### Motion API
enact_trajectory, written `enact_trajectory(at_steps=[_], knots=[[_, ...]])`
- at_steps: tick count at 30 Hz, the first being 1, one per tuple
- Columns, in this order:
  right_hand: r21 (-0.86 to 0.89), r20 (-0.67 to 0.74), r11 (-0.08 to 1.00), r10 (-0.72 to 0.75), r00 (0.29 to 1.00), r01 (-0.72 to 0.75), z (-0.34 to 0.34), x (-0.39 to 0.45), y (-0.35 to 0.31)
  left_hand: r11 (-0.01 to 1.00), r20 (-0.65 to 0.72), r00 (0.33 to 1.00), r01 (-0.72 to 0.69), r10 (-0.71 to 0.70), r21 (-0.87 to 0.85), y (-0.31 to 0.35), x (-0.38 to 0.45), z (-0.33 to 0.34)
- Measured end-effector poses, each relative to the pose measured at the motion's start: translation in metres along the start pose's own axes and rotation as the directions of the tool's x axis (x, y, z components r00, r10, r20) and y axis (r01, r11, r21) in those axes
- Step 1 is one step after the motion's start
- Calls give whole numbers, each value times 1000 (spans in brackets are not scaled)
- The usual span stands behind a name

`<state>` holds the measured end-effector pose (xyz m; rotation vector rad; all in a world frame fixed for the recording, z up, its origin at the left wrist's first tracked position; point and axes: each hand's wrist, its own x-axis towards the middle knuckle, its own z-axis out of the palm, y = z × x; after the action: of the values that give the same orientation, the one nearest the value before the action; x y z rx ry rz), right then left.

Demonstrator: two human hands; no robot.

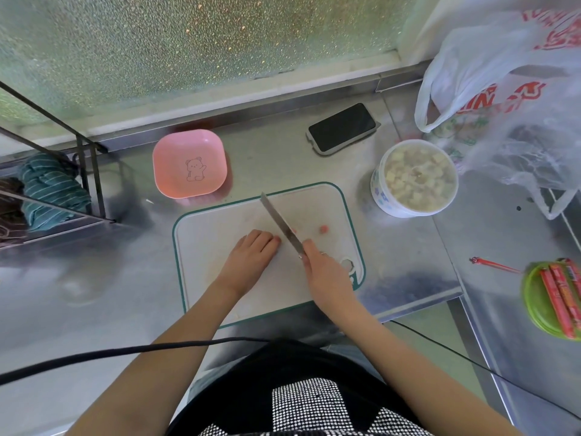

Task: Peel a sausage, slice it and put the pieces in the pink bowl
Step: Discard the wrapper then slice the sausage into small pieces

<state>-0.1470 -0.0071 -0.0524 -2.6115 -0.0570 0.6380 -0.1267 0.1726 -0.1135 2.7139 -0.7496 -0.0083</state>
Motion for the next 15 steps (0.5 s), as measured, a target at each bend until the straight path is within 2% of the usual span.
enact_trajectory(at_steps=[5, 15], knots=[[7, -6, 997, -79, 997, 79, 9, -7, -12, 1000, 13, 1000, 4, -4, 3, 2, 0, -4], [-57, -11, 995, -80, 997, 79, 15, -5, -14, 1000, 22, 1000, -13, 13, -12, 0, -1, -4]])
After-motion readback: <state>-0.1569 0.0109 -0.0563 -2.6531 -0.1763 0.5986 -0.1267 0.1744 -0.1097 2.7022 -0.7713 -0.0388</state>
